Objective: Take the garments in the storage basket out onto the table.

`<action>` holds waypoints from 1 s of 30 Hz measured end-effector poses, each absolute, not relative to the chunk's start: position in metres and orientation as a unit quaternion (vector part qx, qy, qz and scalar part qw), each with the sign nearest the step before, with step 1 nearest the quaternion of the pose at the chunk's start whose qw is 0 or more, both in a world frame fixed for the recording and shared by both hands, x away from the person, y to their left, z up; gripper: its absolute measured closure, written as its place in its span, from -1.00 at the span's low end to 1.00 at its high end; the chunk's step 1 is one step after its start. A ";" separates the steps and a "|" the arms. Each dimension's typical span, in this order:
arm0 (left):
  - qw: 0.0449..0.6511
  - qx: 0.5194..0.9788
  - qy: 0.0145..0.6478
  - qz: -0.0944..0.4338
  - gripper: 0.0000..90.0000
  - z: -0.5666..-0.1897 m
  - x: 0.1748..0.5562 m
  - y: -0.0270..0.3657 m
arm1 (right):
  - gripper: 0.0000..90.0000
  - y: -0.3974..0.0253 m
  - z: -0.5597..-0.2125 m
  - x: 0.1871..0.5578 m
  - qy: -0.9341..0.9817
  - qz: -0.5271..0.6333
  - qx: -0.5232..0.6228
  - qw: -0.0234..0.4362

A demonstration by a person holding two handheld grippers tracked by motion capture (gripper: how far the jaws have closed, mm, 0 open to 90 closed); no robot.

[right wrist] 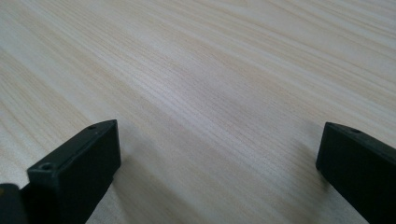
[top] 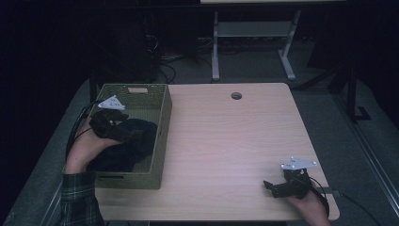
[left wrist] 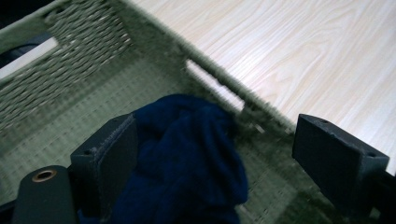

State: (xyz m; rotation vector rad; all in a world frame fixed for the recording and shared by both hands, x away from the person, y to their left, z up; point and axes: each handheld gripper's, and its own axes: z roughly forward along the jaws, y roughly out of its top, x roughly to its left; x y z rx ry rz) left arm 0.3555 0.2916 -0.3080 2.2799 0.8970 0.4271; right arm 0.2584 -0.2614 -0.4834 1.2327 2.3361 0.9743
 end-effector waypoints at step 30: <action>0.297 0.859 0.389 0.152 -0.71 -0.342 0.371 0.343 | -1.00 -0.261 -0.483 0.259 0.817 0.341 0.436 0.164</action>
